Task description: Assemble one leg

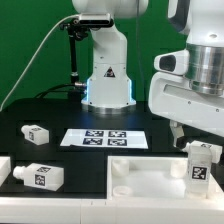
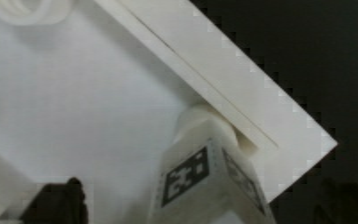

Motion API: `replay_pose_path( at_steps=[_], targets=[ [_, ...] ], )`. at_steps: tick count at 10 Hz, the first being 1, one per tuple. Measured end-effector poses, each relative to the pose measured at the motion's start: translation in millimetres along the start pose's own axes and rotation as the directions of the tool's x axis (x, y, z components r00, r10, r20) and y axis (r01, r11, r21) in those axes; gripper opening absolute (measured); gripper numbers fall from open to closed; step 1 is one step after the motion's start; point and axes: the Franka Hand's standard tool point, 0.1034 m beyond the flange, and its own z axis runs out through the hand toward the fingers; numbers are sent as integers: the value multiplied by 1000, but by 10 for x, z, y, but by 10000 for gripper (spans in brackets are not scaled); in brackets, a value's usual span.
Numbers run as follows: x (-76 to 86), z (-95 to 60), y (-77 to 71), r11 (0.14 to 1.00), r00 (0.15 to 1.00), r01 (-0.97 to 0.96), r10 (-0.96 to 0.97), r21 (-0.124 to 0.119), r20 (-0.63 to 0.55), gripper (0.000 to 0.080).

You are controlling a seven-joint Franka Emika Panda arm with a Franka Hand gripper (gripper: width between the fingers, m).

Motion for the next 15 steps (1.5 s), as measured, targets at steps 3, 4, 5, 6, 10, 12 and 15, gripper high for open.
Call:
replay_pose_path(
  at_steps=[3, 4, 5, 6, 10, 12, 15],
  targets=[
    [63, 68, -22, 909, 909, 416, -416, 6, -27, 649],
    [42, 88, -41, 900, 900, 435, -435, 0, -39, 649],
    [53, 85, -36, 896, 895, 445, -444, 0, -40, 603],
    [60, 86, -30, 909, 908, 417, -417, 1, -40, 603],
    [58, 90, -30, 985, 985, 172, -171, 11, -37, 284],
    [50, 101, -39, 1000, 999, -5, 5, 17, -38, 285],
    [46, 105, -69, 908, 908, -416, 418, 40, -30, 285]
  ],
)
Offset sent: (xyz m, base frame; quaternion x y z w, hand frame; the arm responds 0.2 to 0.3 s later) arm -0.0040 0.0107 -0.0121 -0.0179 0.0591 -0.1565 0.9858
